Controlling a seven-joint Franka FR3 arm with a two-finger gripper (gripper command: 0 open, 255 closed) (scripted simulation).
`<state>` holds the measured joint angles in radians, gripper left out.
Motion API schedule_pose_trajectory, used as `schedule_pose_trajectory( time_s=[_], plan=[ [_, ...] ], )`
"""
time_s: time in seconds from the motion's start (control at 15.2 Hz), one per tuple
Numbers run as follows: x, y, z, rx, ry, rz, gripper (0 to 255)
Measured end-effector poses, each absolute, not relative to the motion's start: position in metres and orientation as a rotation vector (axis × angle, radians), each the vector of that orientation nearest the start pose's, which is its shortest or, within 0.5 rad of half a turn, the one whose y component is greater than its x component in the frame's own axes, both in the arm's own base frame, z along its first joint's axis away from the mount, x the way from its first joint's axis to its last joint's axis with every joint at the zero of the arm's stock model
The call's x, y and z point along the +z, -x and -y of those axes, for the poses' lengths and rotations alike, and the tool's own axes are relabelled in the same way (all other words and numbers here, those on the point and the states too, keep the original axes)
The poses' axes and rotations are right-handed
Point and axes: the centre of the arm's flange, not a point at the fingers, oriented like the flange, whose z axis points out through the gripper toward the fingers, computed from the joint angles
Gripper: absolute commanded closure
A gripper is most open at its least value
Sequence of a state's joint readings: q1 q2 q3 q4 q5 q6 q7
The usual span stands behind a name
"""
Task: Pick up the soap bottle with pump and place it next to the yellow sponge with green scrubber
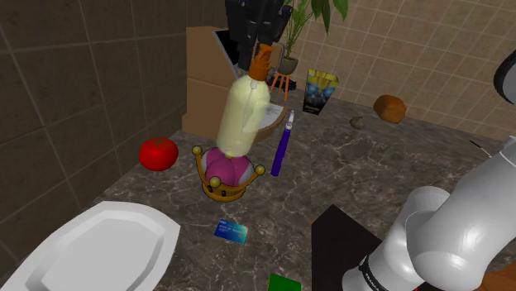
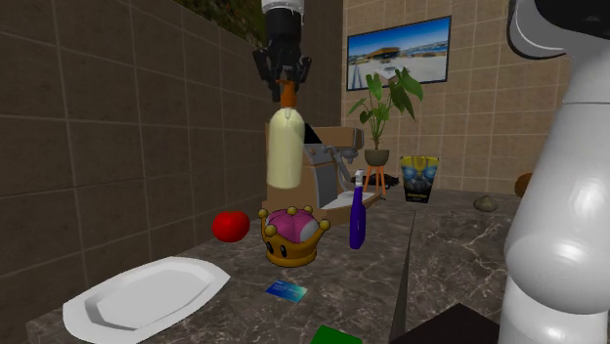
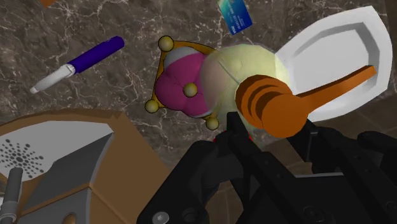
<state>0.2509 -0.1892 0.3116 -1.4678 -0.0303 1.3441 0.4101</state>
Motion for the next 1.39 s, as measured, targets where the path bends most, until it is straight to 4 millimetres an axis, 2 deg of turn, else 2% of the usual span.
schedule_pose_trajectory(
  time_s=[0.99,1.19,1.39],
  plan=[
    [0.820,-0.227,-0.350,-0.145,3.181,0.226,255],
    [0.814,-0.219,-0.353,-0.144,3.182,0.224,255],
    [0.799,-0.220,-0.353,-0.144,3.182,0.224,255]
  ],
)
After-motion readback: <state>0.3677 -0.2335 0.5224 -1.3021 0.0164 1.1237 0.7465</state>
